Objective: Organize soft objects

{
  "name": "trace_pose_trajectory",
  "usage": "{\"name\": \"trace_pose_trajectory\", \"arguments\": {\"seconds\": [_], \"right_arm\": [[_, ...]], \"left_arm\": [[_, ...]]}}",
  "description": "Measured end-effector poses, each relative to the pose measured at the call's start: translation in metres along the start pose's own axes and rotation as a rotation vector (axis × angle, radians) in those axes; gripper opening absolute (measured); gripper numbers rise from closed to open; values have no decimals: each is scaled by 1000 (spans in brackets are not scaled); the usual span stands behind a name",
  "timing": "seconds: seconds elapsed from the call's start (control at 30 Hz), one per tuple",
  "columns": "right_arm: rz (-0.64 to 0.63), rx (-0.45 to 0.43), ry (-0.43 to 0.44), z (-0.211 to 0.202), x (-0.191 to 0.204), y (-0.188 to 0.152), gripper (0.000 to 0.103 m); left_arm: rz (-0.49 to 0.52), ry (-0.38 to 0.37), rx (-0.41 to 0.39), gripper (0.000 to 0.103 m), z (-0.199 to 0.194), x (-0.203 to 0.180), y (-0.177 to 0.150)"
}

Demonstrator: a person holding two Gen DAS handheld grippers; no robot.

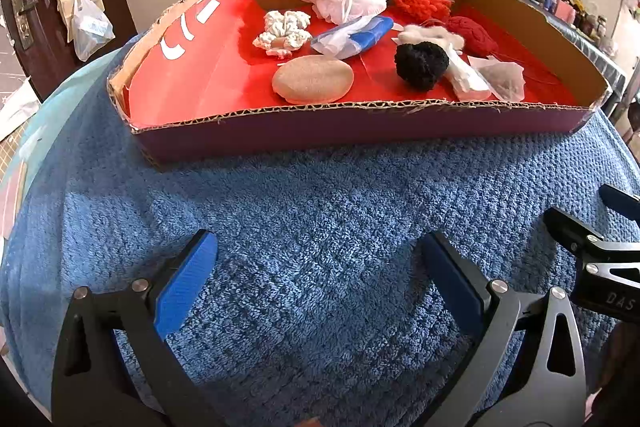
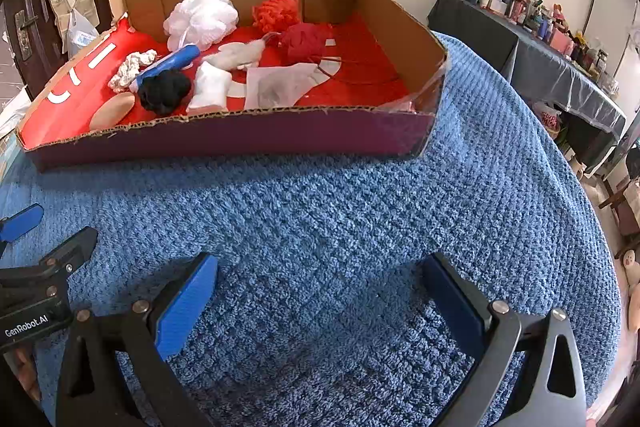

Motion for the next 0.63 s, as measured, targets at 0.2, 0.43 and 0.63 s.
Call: {"name": "trace_pose_trajectory", "arguments": {"seconds": [0.2,0.43,0.63], "right_arm": [[0,5,1,1,-1,1,103],[0,5,1,1,-1,1,103],[0,5,1,1,-1,1,103]], "left_arm": [[-2,-4,0,103,1,0,0],[-3,-4,0,103,1,0,0],[-3,-4,0,103,1,0,0]]}}
Point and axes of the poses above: each gripper's, at about its wrist camera, not at the fingertips, and z roughly the way its jaws point, x to its left, y to its top, the point moved 7 cm from there along z, roughly the way its jaws point, and after that the axes turned 5 degrees about y, right-handed, at the moved point
